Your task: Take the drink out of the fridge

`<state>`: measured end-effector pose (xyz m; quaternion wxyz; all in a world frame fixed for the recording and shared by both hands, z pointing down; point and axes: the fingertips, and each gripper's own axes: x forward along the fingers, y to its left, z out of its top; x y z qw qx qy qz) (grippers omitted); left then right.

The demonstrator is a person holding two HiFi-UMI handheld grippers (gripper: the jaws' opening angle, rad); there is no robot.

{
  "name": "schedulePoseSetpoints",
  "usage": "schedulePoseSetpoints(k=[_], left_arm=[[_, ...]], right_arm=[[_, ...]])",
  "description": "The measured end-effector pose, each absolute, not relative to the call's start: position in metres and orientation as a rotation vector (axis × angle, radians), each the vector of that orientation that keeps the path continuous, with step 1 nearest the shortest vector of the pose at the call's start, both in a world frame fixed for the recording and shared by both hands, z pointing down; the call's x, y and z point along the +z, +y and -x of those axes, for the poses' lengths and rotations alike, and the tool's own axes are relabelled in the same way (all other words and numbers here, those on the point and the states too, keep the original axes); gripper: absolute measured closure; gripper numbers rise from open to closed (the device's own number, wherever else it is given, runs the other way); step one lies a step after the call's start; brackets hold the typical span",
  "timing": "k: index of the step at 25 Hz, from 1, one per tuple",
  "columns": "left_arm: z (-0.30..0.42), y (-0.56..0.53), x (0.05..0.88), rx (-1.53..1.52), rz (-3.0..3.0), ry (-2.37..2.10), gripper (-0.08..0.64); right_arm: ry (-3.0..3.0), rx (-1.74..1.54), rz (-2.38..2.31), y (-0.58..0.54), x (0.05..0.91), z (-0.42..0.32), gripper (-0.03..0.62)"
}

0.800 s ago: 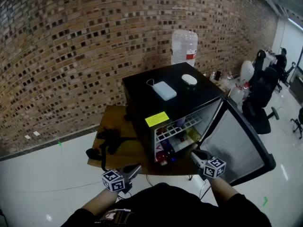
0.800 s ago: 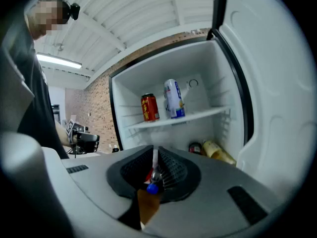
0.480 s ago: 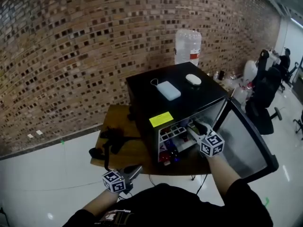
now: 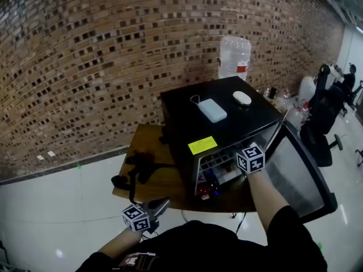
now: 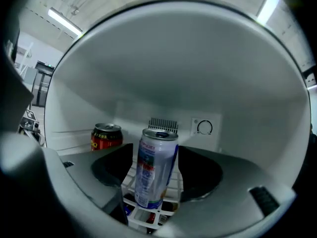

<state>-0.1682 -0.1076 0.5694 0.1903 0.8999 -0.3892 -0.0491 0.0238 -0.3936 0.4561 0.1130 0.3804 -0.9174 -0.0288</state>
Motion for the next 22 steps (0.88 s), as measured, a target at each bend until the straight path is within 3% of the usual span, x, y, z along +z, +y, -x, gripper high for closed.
schedulePoseSetpoints(k=[22], left_arm=[[0.169, -0.113, 0.568, -0.144, -2.528, -1.096, 0.568]], right_arm=[[-2.663, -0.051, -1.025, -0.391, 0.46, -0.024, 0.311]])
